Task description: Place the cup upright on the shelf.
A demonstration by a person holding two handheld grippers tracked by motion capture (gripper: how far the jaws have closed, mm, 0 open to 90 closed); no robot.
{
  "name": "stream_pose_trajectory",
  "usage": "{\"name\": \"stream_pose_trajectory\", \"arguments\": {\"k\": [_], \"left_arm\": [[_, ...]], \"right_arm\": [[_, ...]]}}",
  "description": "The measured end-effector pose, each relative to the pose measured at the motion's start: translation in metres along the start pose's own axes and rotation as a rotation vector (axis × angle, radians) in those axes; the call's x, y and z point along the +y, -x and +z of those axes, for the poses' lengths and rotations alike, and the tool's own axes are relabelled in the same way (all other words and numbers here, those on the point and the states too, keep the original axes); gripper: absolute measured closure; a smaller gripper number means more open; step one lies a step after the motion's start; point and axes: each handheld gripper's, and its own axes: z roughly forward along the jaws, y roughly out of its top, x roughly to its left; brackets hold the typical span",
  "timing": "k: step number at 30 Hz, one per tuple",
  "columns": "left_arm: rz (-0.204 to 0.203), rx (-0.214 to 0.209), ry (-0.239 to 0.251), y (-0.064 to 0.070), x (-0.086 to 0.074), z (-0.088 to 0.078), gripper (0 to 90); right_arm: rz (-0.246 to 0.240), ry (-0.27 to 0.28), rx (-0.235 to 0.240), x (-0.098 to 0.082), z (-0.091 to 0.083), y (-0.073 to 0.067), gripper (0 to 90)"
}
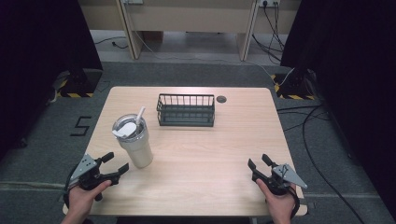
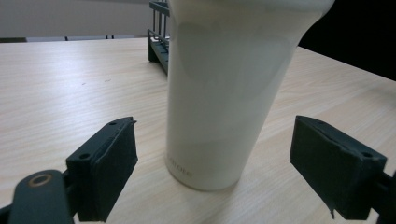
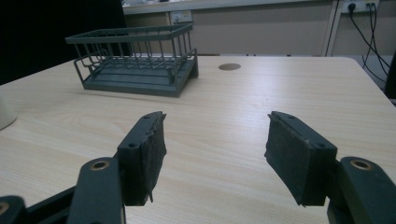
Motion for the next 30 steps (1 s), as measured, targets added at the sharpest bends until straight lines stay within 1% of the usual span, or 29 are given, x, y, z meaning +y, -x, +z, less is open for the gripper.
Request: {"name": "stream_pose_trajectory", "arguments": {"k": [1, 3, 7, 9, 10, 12, 14, 16, 17, 19, 20, 21, 22, 23, 24, 26, 28, 30], "left_arm": [[0.019, -0.013, -0.004, 0.002, 0.001, 0.005, 14.2], [0.024, -0.021, -0.003, 0.005, 0.002, 0.01, 14.2], [0.029, -0.005, 0.004, 0.007, 0.004, 0.013, 14.2], [0.018, 0.004, 0.009, 0.004, 0.005, 0.014, 14.2], [0.007, 0.005, 0.013, 0.003, 0.005, 0.015, 14.1], [-0.004, 0.008, 0.016, 0.0, 0.006, 0.017, 14.1], [-0.012, 0.002, 0.021, -0.001, 0.008, 0.02, 14.1], [0.003, -0.007, 0.028, -0.003, 0.01, 0.023, 14.1], [0.023, -0.017, 0.028, -0.003, 0.012, 0.026, 14.1], [0.05, -0.018, 0.02, -0.001, 0.013, 0.028, 14.1], [0.05, -0.018, 0.02, -0.001, 0.013, 0.028, 14.1], [0.069, -0.022, 0.013, 0.0, 0.013, 0.03, 14.1], [0.077, -0.023, 0.01, 0.001, 0.013, 0.031, 14.1], [0.082, -0.034, 0.009, 0.002, 0.012, 0.034, 14.1], [0.082, -0.036, 0.011, 0.002, 0.013, 0.036, 14.0], [0.087, -0.035, 0.008, 0.003, 0.013, 0.038, 14.1], [0.108, -0.034, 0.001, 0.004, 0.014, 0.042, 14.1], [0.114, -0.034, -0.002, 0.005, 0.015, 0.046, 13.2]], "right_arm": [[0.005, -0.004, 0.004, 0.0, 0.001, 0.0, 37.6], [0.007, -0.016, 0.007, 0.001, 0.002, 0.0, 37.6], [0.003, -0.021, 0.011, 0.002, 0.002, -0.003, 36.7], [0.01, -0.03, 0.014, 0.002, 0.002, -0.005, 35.0], [0.012, -0.035, 0.014, 0.001, 0.002, -0.004, 34.5], [0.01, -0.039, 0.012, -0.001, 0.003, -0.003, 34.0], [0.019, -0.042, 0.012, -0.001, 0.002, -0.004, 33.8], [0.014, -0.049, 0.01, -0.002, 0.003, -0.004, 33.4], [0.012, -0.049, 0.011, -0.002, 0.003, -0.004, 33.3], [0.008, -0.049, 0.013, -0.002, 0.004, -0.005, 33.1], [0.004, -0.047, 0.013, -0.002, 0.004, -0.005, 33.1], [0.003, -0.045, 0.015, -0.002, 0.005, -0.005, 33.0], [0.004, -0.05, 0.015, -0.002, 0.005, -0.006, 32.9], [0.003, -0.054, 0.016, -0.002, 0.005, -0.006, 32.8], [0.002, -0.056, 0.017, -0.003, 0.006, -0.006, 32.6], [-0.002, -0.059, 0.021, -0.003, 0.007, -0.007, 31.9], [-0.004, -0.065, 0.021, -0.003, 0.008, -0.008, 31.8], [-0.006, -0.065, 0.023, -0.003, 0.008, -0.009, 31.7]]}}
